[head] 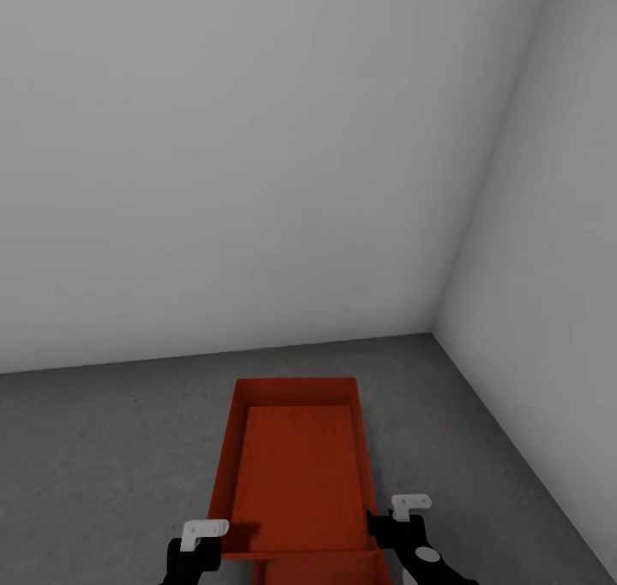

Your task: Move the two storage containers from the living room to the garage. In the garage, place one container on the floor and stack the other container on top of it (either order is fine).

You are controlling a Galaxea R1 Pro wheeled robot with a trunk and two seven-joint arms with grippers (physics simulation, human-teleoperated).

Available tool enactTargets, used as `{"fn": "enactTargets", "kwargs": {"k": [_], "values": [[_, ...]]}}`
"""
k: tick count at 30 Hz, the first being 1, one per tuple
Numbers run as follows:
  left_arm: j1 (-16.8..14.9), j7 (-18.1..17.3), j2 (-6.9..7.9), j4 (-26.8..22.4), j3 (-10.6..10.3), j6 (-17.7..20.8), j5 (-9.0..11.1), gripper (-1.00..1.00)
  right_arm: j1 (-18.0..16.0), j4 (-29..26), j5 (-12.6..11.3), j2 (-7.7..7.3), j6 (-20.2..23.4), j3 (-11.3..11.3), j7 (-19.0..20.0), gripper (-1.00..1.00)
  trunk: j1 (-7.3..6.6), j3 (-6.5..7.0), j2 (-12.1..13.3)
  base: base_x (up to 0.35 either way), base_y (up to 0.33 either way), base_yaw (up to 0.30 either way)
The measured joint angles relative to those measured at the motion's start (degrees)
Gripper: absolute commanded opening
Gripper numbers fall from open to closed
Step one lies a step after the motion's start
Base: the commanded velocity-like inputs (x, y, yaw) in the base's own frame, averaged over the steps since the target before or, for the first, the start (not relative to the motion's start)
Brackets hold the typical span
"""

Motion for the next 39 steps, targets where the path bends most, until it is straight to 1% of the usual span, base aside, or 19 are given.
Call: {"fn": "enactTargets", "kwargs": {"k": [19, 27, 39], "values": [[0.0, 0.0, 0.0, 0.0, 0.0, 0.0, 0.0, -1.0, 0.0, 0.0, 0.0, 0.0, 0.0, 0.0, 0.0, -1.0, 0.0, 0.0, 0.0, 0.0, 0.0, -0.001], [0.0, 0.0, 0.0, 0.0, 0.0, 0.0, 0.0, -1.0, 0.0, 0.0, 0.0, 0.0, 0.0, 0.0, 0.0, -1.0, -0.01, 0.0, 0.0, 0.102, 0.0, 0.0], [0.0, 0.0, 0.0, 0.0, 0.0, 0.0, 0.0, -1.0, 0.0, 0.0, 0.0, 0.0, 0.0, 0.0, 0.0, -1.0, 0.0, 0.0, 0.0, 0.013, 0.0, 0.0]]}}
